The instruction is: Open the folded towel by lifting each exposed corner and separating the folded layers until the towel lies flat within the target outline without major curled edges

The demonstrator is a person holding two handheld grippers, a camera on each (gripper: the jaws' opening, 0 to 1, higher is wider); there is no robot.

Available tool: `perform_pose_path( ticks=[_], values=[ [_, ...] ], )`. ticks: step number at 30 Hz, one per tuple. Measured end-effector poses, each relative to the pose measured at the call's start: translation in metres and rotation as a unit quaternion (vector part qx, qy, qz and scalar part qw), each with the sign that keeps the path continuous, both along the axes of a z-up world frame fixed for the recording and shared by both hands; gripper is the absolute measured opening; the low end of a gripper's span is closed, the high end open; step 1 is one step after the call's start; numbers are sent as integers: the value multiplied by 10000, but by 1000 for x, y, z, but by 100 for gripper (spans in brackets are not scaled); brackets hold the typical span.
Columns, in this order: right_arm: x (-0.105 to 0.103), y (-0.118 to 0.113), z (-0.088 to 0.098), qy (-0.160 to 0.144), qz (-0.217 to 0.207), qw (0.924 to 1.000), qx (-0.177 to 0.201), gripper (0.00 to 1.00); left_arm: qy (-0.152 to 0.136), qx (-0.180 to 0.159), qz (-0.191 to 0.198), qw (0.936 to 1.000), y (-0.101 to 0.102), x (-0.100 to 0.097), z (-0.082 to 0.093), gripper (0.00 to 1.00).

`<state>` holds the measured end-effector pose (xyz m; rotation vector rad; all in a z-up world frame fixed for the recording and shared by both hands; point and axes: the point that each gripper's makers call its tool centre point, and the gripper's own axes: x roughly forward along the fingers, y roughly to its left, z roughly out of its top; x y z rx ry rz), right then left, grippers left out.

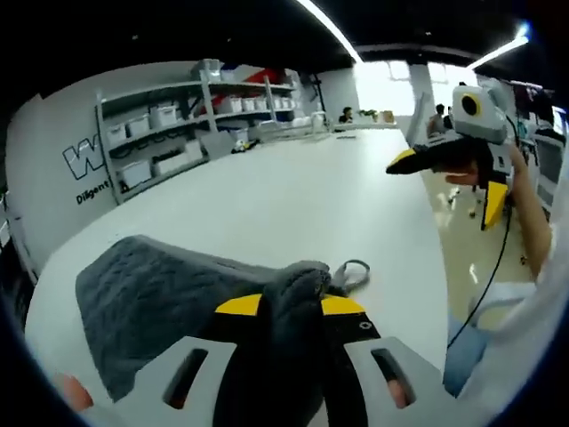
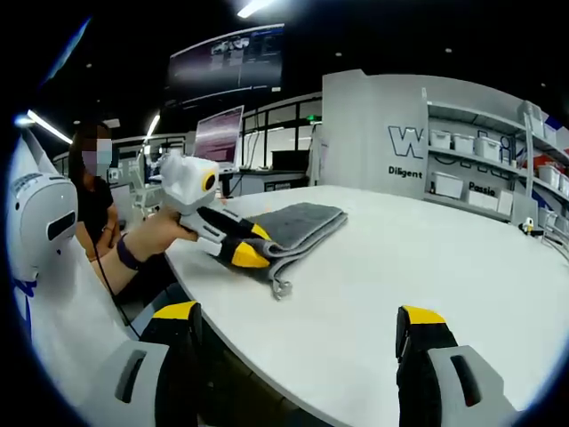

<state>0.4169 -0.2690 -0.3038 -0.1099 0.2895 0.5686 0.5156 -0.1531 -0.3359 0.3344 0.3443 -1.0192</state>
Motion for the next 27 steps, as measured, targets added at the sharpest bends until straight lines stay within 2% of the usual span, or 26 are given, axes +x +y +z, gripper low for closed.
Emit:
perform_pose_path(
  ticks=[1, 4, 10, 21, 27],
  values=[
    [0, 0, 0, 2, 1, 10000, -3, 92, 146, -82, 0, 9999, 0, 1, 0, 20],
    [-1, 0, 0, 0, 10, 10000, 0, 91, 290, -225, -25, 9993, 0, 6, 3, 19],
    [-1, -1, 1, -5, -1, 10000, -5, 91, 295, -368, -62, 9989, 1, 5, 10, 13],
    [-2, 1, 2, -8, 30, 10000, -38, 91, 279, -709, -35, 9971, 7, 3, 24, 12],
    [-2, 1, 2, -7, 55, 10000, -39, 91, 491, -1015, -68, 9936, 10, 3, 30, 12]
  ],
)
